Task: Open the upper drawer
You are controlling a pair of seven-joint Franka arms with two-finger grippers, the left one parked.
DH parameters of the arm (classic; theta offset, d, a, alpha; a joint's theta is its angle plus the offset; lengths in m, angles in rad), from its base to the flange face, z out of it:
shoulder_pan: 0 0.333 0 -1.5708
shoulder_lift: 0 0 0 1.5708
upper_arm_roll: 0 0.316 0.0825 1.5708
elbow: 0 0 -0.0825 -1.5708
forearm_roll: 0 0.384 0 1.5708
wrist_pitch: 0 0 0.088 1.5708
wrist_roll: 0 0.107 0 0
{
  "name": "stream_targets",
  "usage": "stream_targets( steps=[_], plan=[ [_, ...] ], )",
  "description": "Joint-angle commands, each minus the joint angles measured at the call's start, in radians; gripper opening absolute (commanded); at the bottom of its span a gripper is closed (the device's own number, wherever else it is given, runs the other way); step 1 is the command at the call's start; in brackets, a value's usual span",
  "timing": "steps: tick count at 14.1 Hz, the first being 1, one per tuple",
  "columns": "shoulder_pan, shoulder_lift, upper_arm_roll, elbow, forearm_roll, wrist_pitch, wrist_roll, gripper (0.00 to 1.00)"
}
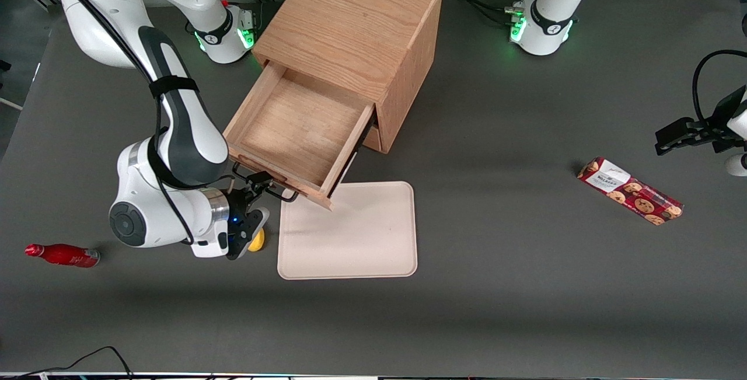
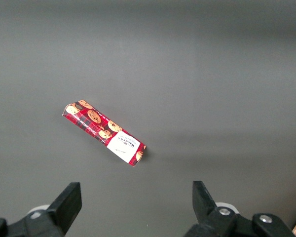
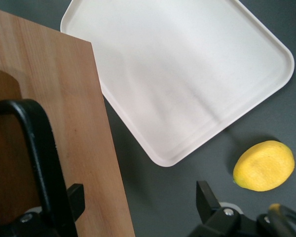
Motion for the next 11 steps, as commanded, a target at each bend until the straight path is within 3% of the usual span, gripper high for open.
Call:
stream_targets(
  steps=[1, 11],
  plan=[
    [-0.034, 0.044, 0.002, 0.031, -0.047, 0.002, -0.058, 1.00],
    [-0.055, 0.057, 0.002, 0.052, -0.049, 0.002, -0.079, 1.00]
  ],
)
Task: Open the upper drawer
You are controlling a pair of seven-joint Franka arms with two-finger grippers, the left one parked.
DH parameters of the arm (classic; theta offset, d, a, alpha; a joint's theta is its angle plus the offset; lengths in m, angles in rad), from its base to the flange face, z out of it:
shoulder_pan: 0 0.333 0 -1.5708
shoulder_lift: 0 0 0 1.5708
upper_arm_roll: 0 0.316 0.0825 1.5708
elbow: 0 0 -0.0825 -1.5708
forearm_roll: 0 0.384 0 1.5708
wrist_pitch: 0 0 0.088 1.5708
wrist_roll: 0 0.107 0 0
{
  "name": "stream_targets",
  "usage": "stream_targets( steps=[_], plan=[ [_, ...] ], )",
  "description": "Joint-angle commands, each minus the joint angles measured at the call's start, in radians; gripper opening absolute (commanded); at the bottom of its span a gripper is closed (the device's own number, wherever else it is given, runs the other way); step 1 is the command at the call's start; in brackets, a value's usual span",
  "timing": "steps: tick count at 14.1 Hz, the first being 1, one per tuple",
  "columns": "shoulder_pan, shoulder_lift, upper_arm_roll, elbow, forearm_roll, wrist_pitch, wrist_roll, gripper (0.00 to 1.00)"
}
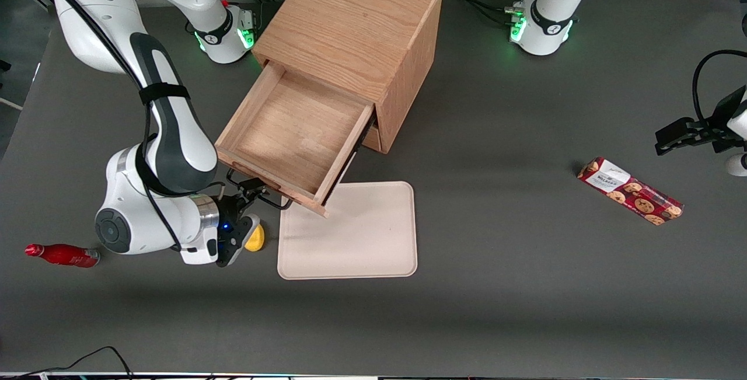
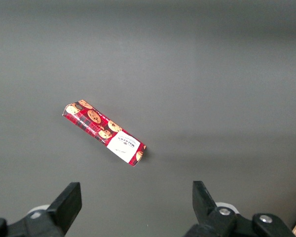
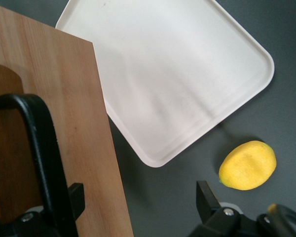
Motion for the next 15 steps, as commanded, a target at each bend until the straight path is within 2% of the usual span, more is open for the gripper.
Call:
stream_targets(
  steps=[1, 15],
  plan=[
    [-0.024, 0.035, -0.004, 0.021, -0.047, 0.002, -0.057, 1.00],
    [-0.021, -0.068, -0.001, 0.119, -0.038, -0.086, -0.063, 1.00]
  ],
)
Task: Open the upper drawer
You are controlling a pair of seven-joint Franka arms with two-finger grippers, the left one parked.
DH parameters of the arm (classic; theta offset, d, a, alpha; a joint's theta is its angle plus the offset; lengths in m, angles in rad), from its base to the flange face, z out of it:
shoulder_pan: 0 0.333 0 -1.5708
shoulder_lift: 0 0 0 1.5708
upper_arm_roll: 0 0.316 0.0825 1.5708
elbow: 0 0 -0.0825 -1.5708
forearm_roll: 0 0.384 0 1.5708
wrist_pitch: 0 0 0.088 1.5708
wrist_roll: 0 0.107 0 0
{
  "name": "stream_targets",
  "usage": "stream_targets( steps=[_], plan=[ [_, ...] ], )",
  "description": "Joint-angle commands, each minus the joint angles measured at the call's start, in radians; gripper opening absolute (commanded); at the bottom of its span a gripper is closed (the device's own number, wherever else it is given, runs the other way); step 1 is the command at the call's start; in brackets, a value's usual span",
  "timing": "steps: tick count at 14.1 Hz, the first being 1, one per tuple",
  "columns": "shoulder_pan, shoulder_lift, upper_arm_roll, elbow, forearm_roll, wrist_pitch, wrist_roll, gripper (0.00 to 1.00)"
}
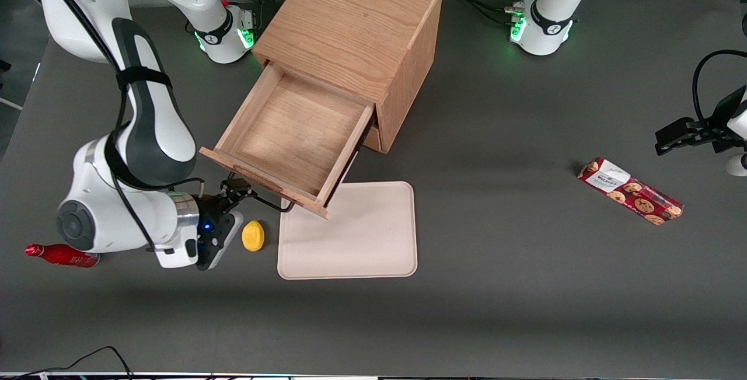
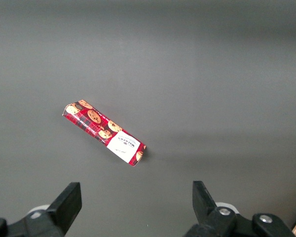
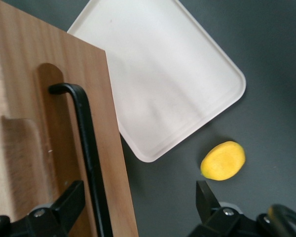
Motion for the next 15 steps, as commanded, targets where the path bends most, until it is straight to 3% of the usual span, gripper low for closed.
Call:
stream_targets(
  steps=[1, 5, 7, 9, 12, 15],
  plan=[
    [-0.004, -0.060, 0.001, 0.008, -0.014, -0.019, -0.028, 1.00],
    [-0.002, -0.139, -0.009, 0.006, -0.043, -0.010, -0.034, 1.00],
    [0.001, -0.151, -0.007, 0.009, -0.142, 0.010, -0.034, 1.00],
    [-0.002, -0.162, -0.012, 0.008, -0.198, 0.029, -0.047, 1.00],
    [-0.005, -0.208, -0.013, 0.000, -0.195, 0.024, -0.071, 1.00],
    [-0.002, -0.310, 0.001, -0.086, -0.195, -0.010, 0.356, 1.00]
  ],
)
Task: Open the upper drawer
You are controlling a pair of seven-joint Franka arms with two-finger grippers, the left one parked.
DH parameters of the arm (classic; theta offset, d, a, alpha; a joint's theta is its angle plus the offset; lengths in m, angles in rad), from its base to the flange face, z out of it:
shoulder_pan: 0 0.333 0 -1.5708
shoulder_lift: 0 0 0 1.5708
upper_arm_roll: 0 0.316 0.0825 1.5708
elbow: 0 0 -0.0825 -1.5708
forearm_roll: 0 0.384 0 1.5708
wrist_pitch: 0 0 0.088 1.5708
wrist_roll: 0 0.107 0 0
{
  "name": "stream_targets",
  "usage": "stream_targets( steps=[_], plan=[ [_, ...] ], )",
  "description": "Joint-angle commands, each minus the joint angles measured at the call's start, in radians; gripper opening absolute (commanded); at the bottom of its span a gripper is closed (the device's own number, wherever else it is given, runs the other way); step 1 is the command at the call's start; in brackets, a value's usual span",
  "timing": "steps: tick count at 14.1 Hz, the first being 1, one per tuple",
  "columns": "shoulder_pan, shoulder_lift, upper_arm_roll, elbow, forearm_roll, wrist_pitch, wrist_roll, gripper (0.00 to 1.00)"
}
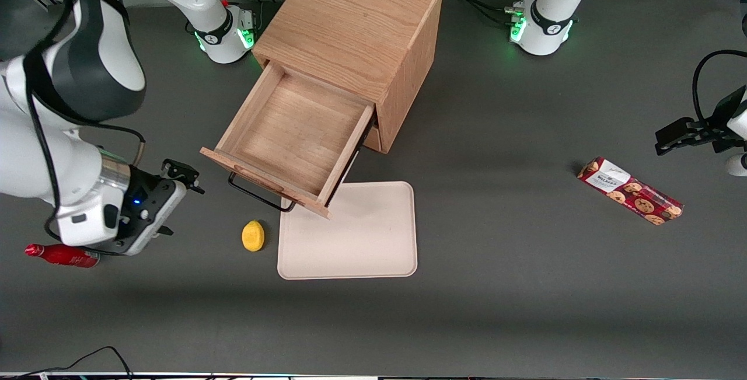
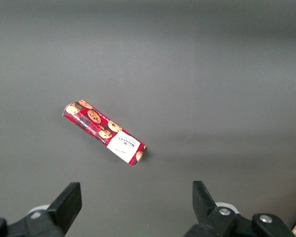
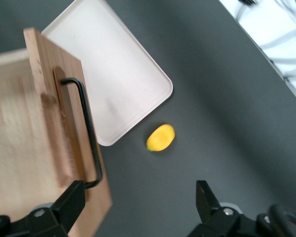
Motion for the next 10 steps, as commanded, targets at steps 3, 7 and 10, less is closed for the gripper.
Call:
stream_targets(
  steps=[3, 7, 10],
  plan=[
    [0.006, -0.177, 0.003, -0.197, -0.046, 0.003, 0.453, 1.00],
    [-0.037, -0.303, 0.003, -0.332, -0.131, 0.012, 0.573, 1.00],
    [-0.115, -0.340, 0.001, -0.391, -0.131, 0.013, 0.572, 1.00]
  ],
)
